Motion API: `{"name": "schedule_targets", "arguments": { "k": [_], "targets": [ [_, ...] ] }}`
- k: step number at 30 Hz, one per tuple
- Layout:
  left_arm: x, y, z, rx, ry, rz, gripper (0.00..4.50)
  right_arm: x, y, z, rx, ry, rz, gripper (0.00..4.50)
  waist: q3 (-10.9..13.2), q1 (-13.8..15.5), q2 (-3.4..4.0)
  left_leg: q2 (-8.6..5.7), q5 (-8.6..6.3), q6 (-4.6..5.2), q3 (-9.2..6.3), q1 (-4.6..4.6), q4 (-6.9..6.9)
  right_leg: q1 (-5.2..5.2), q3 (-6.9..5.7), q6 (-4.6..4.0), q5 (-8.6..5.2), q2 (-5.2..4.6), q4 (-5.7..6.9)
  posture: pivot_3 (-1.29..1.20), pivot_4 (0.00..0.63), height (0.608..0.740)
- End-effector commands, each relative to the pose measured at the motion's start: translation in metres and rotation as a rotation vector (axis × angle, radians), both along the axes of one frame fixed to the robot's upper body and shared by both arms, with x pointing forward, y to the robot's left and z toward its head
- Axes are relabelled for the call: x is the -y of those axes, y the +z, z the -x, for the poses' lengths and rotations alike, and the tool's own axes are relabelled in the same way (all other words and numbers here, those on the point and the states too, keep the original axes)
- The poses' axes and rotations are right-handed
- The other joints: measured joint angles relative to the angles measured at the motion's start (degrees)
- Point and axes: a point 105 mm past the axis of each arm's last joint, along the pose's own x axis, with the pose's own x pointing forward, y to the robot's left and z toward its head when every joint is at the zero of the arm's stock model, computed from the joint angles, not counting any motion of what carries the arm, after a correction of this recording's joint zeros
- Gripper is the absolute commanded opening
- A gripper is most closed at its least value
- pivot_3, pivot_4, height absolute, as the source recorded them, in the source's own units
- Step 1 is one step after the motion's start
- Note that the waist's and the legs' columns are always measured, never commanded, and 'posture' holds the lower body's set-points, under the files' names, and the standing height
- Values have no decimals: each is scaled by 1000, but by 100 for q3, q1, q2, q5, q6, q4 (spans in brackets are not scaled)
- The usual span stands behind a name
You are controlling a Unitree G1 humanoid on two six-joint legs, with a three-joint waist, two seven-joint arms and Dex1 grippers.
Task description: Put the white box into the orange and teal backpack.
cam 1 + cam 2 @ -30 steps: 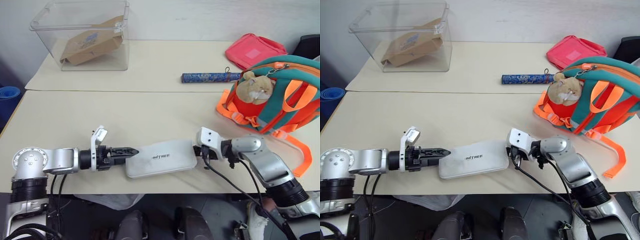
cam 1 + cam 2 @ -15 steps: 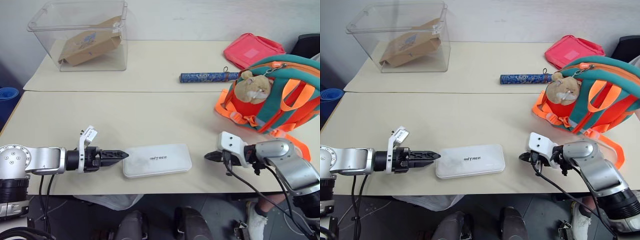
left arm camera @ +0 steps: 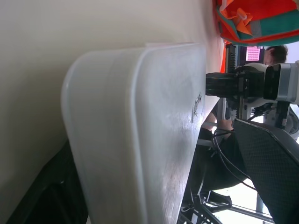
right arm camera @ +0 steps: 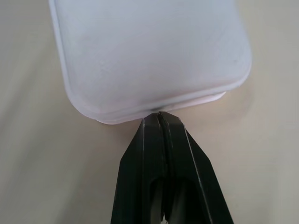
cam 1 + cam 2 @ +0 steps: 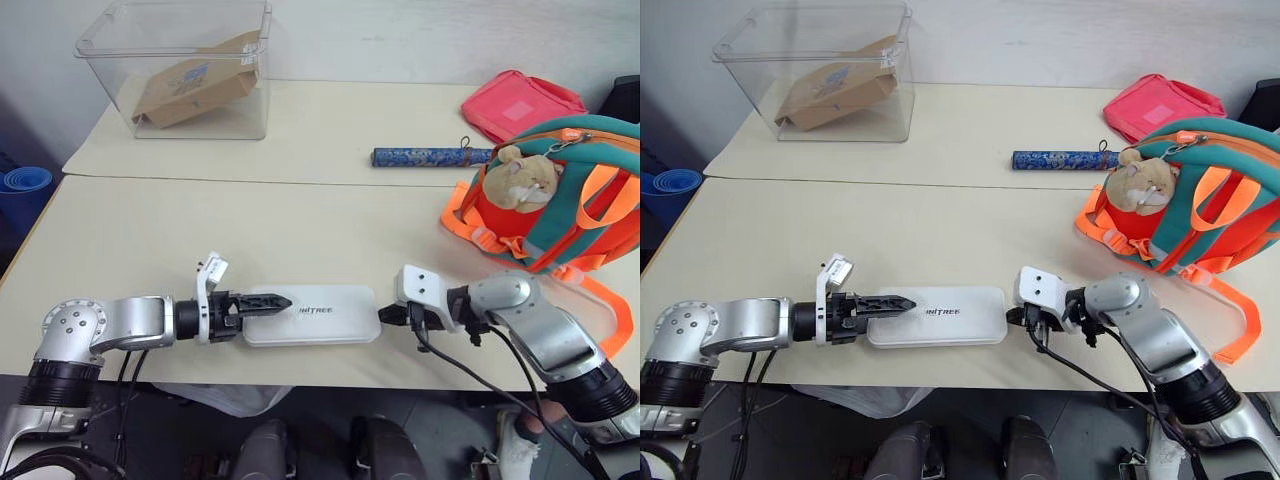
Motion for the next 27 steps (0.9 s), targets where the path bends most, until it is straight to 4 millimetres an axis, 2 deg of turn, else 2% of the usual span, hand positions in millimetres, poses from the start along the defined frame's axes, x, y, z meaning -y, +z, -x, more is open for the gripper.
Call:
{"name": "schedule_targets", "arguments": {
  "k": [1,6,9,10,12,13,15,18,23,26,27],
  "targets": [
    [9,6,4,18,-39,53,3881,0,4,1,32,20,-7,0,0,-1,0,0,1,1,1,0,0,0,0,0,0,0,0,0,150,740],
    [13,9,9,19,-85,87,2359,9,1,5,38,2,-18,0,1,3,-1,2,1,1,1,-1,0,0,0,0,0,5,-1,0,150,740],
    [15,14,12,38,-107,110,1456,22,1,9,37,-51,-77,0,-1,14,-3,0,1,2,0,-2,0,3,-3,1,0,4,-3,0,150,740],
    [17,19,13,69,-107,131,1292,28,2,11,29,-84,-107,0,-1,21,-3,0,1,2,-1,-1,0,7,-3,1,0,4,-7,0,150,740],
    [19,32,11,159,-90,181,1289,36,6,18,2,-137,-201,0,0,13,-4,-1,1,2,-2,-2,0,7,-2,1,0,3,-9,0,150,740],
    [20,41,10,237,-76,215,1289,41,11,19,10,-193,-269,355,0,13,-4,-1,1,2,-1,-5,-1,6,-2,1,0,3,-12,0,150,740],
    [19,53,14,408,-92,236,1289,67,15,28,28,-316,-362,915,0,20,-4,2,1,2,-1,-10,-1,4,-5,1,0,6,-16,0,150,740],
    [18,47,18,568,-152,174,1289,115,16,38,148,-522,-375,1863,-2,41,2,6,-1,-4,5,-14,-7,3,-11,1,0,31,-38,0,150,740],
    [12,46,21,788,-222,181,1289,181,31,59,328,-805,-426,3525,-5,1,8,20,-17,-32,26,-7,-18,2,16,7,4,78,-58,0,150,740],
    [10,44,23,859,-270,183,1289,207,42,63,412,-898,-443,4479,-5,-14,8,31,-25,-47,31,-3,-20,-1,29,6,4,80,-56,0,150,740],
    [10,44,22,871,-279,182,1289,212,46,62,437,-909,-445,4479,-5,-14,8,34,-26,-47,32,-1,-21,-1,31,5,4,77,-57,0,150,740]
  ]
}}
